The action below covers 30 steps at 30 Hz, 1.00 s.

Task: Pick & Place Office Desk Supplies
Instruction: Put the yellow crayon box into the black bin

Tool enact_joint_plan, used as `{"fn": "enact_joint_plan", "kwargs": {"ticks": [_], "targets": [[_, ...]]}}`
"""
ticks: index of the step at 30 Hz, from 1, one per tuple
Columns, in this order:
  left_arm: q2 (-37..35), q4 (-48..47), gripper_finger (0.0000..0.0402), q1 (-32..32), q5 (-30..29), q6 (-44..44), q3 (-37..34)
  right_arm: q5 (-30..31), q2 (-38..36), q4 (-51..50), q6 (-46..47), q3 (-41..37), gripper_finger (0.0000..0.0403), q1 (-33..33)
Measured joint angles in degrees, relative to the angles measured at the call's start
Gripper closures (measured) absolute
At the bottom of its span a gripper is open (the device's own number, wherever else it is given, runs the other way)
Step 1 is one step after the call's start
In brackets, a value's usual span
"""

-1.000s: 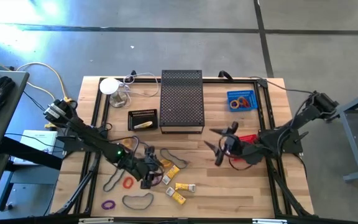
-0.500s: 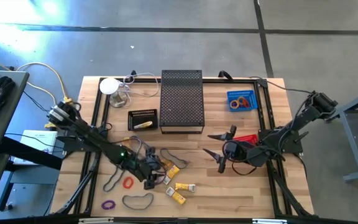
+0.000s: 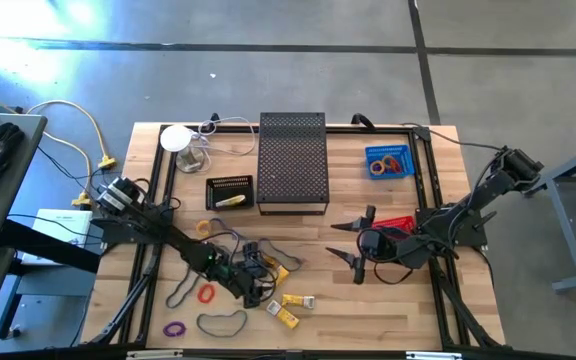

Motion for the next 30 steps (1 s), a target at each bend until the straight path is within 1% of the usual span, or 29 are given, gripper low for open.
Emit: {"fn": "enact_joint_plan", "kwargs": {"ticks": [4, 7, 9, 13, 20, 22, 27, 30], "targets": [[0.07, 0.36, 0.01, -0.21, -2.58, -1.18, -0.01, -1.52, 0.0, -1.33, 2.02, 0.0, 0.0158, 0.0], [1.51, 0.59, 0.01, -0.24, -4.76, -3.09, 0.03, -2.02, 0.0, -1.94, 2.36, 0.0, 0.0158, -0.05], [2.82, 1.5, 0.01, -0.23, -5.09, -4.55, 0.01, -2.04, 0.0, -2.11, 2.42, 0.0, 0.0158, -0.04], [3.63, 3.04, 0.01, -0.06, -4.99, -4.0, 0.05, -2.02, 0.0, -2.38, 2.96, 0.0, 0.0158, -0.04], [3.68, 4.55, 0.01, -0.43, -4.58, -2.54, 0.03, -2.07, 0.0, -5.88, 9.15, 0.0, 0.0158, -0.05], [3.49, 4.53, 0.01, -1.05, -5.96, -1.12, 0.03, -2.08, 0.0, -6.96, 10.15, 0.0, 0.0158, -0.04], [3.41, 4.66, 0.0101, -3.68, -12.43, 3.25, 1.37, -2.07, 0.0, -7.11, 10.2, 0.0, 0.0158, -0.04], [3.58, 4.82, 0.0101, -4.96, -14.11, 3.7, 2.65, -2.07, 0.0, -7.12, 10.18, 0.0, 0.0158, -0.04]]}}
